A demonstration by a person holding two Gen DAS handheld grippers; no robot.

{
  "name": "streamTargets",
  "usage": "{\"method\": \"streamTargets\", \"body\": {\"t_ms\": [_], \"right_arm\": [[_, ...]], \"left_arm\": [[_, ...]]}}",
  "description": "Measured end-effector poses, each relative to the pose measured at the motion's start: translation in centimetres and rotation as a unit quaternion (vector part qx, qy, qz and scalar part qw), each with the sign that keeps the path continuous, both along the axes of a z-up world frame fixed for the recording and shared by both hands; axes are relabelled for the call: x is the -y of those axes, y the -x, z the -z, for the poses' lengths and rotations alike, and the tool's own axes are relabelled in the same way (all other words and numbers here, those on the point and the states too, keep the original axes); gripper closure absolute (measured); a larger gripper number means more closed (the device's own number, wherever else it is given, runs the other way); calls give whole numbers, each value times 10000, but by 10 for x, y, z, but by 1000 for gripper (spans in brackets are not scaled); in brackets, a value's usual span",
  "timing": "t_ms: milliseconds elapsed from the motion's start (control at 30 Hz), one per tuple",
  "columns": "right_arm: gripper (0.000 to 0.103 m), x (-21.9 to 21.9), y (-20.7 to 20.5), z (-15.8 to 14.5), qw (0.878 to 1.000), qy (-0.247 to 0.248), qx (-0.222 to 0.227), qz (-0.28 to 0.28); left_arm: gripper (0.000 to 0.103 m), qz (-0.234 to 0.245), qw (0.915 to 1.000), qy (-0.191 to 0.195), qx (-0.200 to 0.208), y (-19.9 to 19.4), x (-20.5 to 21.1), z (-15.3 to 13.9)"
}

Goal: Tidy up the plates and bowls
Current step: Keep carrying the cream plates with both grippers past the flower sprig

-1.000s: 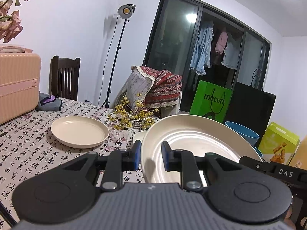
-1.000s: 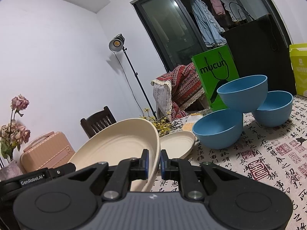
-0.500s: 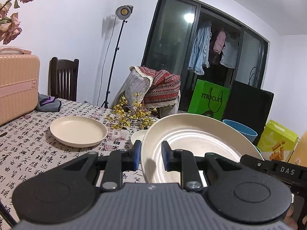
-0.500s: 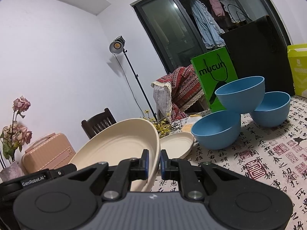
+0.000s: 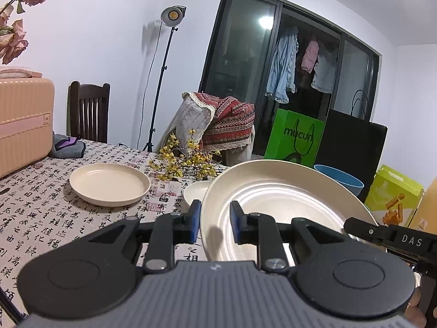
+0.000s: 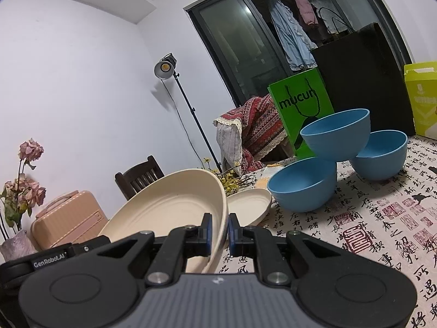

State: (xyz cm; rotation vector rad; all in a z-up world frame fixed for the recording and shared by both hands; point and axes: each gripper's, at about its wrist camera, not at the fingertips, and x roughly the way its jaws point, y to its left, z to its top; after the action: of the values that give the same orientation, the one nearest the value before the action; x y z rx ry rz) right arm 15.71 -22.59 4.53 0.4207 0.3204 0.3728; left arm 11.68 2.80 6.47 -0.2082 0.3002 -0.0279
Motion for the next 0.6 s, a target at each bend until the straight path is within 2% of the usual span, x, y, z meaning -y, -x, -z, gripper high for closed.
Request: {"method": "streamTargets", "body": {"t_ms": [600], "right_arm": [[91, 13, 2, 13, 9997, -34, -207, 154]], "left_arm": [[81, 128, 9997, -151, -156, -4, 17, 11]]}}
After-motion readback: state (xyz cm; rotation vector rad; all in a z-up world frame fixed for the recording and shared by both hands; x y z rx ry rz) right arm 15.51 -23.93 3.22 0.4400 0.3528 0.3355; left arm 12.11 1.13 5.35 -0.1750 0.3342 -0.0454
